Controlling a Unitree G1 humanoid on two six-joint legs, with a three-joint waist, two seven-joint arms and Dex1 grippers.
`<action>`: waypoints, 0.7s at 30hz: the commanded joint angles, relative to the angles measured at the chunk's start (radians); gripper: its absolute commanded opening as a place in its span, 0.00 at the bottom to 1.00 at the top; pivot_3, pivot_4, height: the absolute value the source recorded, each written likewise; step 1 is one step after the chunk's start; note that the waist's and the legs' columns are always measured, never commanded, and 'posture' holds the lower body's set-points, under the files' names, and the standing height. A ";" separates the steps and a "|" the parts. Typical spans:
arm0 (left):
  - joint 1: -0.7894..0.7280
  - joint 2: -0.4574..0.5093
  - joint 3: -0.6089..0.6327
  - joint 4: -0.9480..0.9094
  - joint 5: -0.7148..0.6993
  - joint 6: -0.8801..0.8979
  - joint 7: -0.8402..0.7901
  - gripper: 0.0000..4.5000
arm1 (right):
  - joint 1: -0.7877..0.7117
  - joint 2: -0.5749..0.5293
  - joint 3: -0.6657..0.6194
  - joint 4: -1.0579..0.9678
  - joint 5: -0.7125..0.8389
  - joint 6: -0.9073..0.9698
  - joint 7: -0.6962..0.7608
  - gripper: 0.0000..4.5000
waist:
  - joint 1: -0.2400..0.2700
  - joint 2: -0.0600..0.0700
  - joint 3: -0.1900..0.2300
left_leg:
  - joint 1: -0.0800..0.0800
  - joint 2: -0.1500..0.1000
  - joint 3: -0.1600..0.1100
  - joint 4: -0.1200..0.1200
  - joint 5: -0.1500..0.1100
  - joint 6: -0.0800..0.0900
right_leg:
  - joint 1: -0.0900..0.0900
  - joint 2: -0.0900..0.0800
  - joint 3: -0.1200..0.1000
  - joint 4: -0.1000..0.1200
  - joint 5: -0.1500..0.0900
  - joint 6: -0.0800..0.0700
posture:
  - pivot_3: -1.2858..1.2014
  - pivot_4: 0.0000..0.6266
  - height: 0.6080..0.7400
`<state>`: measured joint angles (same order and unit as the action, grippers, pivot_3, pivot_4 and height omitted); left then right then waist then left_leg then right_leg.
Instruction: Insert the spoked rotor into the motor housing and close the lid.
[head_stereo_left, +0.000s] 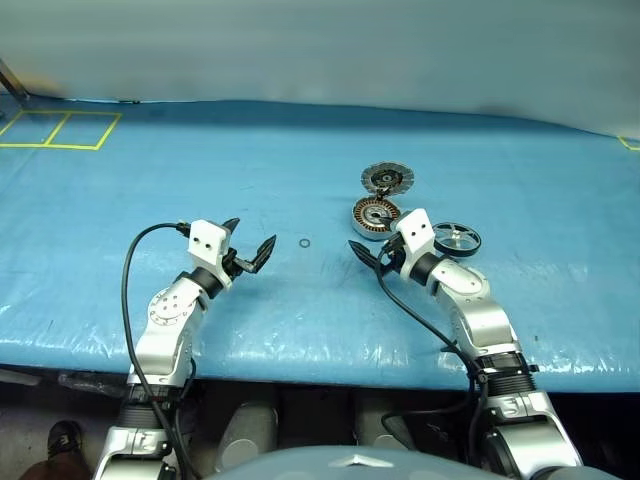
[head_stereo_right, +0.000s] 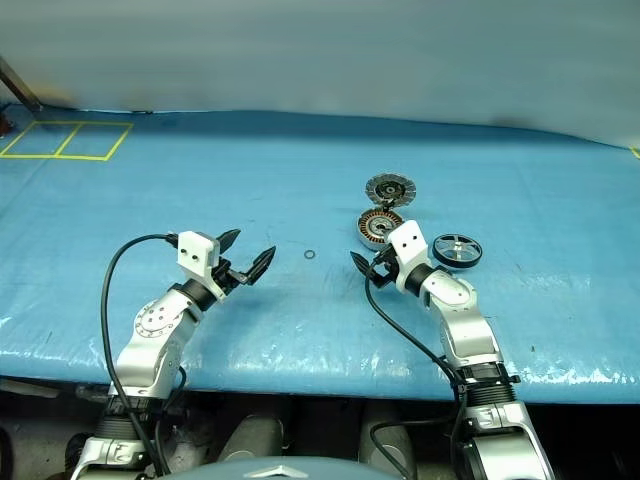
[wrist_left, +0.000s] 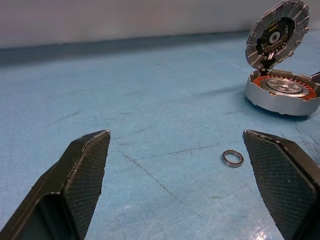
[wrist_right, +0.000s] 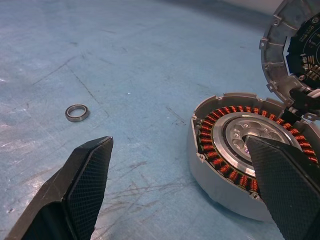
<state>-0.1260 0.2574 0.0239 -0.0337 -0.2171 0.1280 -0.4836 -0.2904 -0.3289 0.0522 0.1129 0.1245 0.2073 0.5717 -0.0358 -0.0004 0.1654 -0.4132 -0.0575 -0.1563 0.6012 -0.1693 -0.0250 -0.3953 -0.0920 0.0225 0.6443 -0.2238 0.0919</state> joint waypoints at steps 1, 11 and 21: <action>-0.017 -0.004 0.002 -0.024 -0.013 -0.012 -0.003 1.00 | -0.015 -0.010 -0.006 -0.034 0.005 -0.016 0.007 0.99 | 0.000 0.000 0.000 | 0.000 0.000 0.000 0.000 0.000 0.000 | 0.000 0.000 0.000 0.000 0.000 0.000 | 0.52 0.24 1.00; -0.023 -0.007 0.001 -0.025 -0.014 -0.015 -0.004 1.00 | -0.016 -0.012 -0.002 -0.030 0.002 -0.015 0.009 0.99 | 0.000 0.000 0.000 | 0.000 0.000 0.000 0.000 0.000 0.000 | 0.000 0.000 0.000 0.000 0.000 0.000 | 0.52 0.24 1.00; -0.033 -0.008 -0.007 -0.023 -0.022 0.002 -0.019 1.00 | -0.005 -0.015 -0.004 -0.048 0.010 -0.009 0.017 0.99 | 0.000 0.000 0.000 | 0.000 0.000 0.000 0.000 0.000 0.000 | 0.000 0.000 0.000 0.000 0.000 0.000 | 0.52 0.24 1.00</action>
<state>-0.1406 0.2542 0.0197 -0.0337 -0.2213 0.1300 -0.4961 -0.2902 -0.3381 0.0542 0.1112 0.1241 0.2075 0.5835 -0.0357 -0.0004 0.1654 -0.4133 -0.0575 -0.1563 0.6012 -0.1693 -0.0250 -0.3953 -0.0920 0.0225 0.6444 -0.2238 0.0919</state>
